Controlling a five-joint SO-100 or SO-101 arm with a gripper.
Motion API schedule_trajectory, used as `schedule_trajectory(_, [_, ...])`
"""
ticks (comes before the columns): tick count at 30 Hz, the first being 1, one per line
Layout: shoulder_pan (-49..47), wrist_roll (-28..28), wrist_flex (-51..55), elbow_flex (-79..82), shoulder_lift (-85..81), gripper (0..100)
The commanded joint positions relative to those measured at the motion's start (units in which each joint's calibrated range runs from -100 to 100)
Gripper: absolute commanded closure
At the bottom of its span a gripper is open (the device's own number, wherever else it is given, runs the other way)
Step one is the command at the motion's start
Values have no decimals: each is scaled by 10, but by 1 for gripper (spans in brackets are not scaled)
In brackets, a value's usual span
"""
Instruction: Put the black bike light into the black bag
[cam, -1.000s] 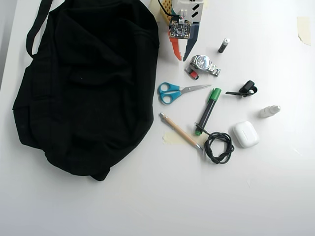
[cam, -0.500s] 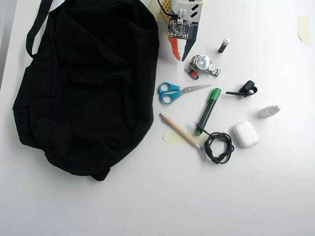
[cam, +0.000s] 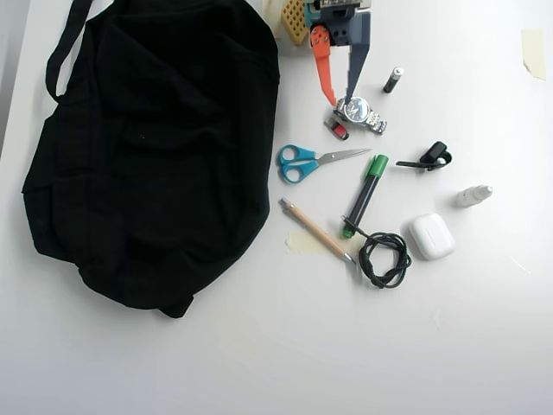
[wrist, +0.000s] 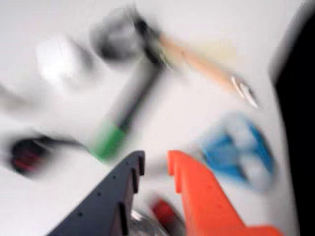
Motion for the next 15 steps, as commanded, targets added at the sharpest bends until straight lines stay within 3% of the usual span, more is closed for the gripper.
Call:
schedule_trajectory(1, [-33,-1,-37,-73,41,93])
schedule_trajectory(15, [-39,5,-74,-505,543,93])
